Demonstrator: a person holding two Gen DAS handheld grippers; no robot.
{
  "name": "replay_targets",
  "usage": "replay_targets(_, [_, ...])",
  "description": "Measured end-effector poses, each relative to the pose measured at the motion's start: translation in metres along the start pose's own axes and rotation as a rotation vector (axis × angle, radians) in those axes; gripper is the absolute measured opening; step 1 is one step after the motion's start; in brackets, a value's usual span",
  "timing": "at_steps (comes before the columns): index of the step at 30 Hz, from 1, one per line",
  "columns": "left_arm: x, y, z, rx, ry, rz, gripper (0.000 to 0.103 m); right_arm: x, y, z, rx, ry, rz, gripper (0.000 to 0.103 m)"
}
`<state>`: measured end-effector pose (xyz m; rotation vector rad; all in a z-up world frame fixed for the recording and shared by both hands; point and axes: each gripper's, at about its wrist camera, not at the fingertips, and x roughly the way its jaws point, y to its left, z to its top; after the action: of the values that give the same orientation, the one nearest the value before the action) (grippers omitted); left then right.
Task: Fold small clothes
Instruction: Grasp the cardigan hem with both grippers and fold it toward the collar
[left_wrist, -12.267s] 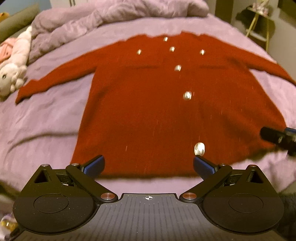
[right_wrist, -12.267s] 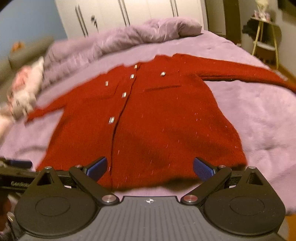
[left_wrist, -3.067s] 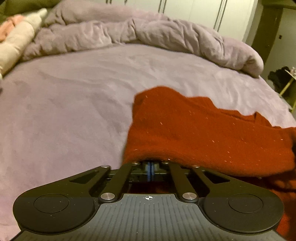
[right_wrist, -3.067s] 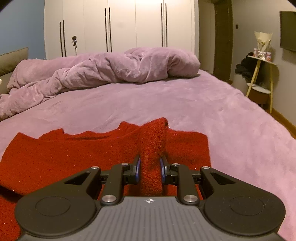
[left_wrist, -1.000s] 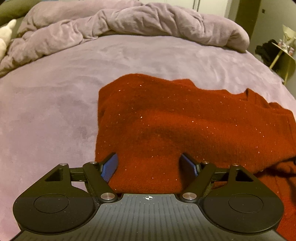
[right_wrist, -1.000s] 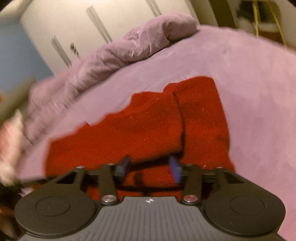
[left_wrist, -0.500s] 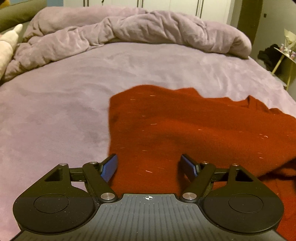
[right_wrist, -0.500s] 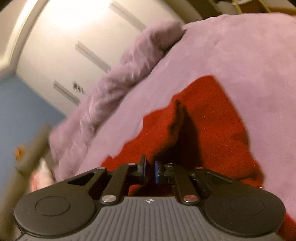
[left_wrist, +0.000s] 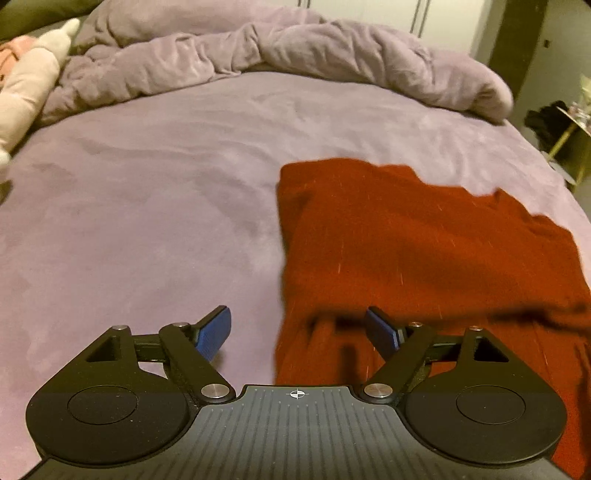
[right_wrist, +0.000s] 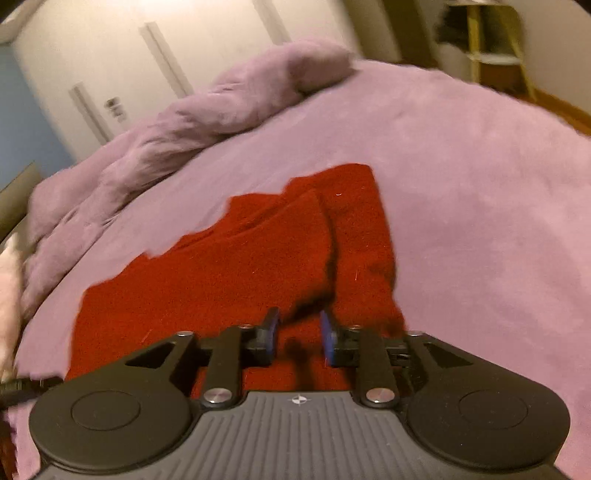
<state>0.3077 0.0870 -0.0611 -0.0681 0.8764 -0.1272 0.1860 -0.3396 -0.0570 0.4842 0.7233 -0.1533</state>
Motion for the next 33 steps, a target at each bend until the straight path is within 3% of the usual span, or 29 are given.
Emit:
replay_targets(3, [-0.039,0.011,-0.038,-0.001,0.021,-0.035,0.087,-0.044,-0.003,-0.035,-0.071,0.066,0.028,0.045])
replay_targets(8, [-0.084,0.022,-0.122,0.019,0.129,-0.037,0.087,-0.117,-0.026,-0.098,-0.109,0.158,-0.063,0.053])
replay_targets(11, [-0.103,0.034,-0.162,-0.059,0.177,-0.058,0.084,-0.152,-0.041,-0.124,-0.07,0.168,-0.072,0.053])
replay_targets(12, [-0.108,0.039,-0.171,-0.101,0.194,-0.084,0.078,-0.165,-0.048,-0.133,-0.053,0.163,-0.063,0.053])
replay_targets(13, [-0.111,0.045,-0.178,-0.131,0.207,-0.104,0.069,-0.173,-0.051,-0.136,-0.045,0.167,-0.058,0.053])
replay_targets(17, [-0.121,0.056,-0.188,-0.162,0.201,-0.155,0.055,-0.189,-0.056,-0.139,-0.086,0.149,-0.09,0.053])
replay_targets(25, [-0.119,0.071,-0.184,-0.209,0.246,-0.196,0.021,-0.171,-0.075,-0.139,-0.044,0.214,-0.093,0.052])
replay_targets(27, [-0.117,0.074,-0.184,-0.217,0.257,-0.205,0.018,-0.169,-0.075,-0.139,-0.05,0.224,-0.088,0.039])
replay_targets(29, [-0.117,0.076,-0.182,-0.221,0.257,-0.224,0.018,-0.171,-0.077,-0.138,-0.043,0.226,-0.057,0.028])
replay_targets(30, [-0.118,0.076,-0.182,-0.214,0.254,-0.234,0.018,-0.174,-0.079,-0.138,-0.035,0.223,-0.046,0.027])
replay_targets(32, [-0.116,0.074,-0.182,-0.186,0.261,-0.234,0.033,-0.175,-0.084,-0.137,-0.024,0.225,-0.036,0.03])
replay_targets(33, [-0.114,0.073,-0.182,-0.179,0.273,-0.239,0.047,-0.175,-0.087,-0.137,-0.014,0.229,-0.029,0.032])
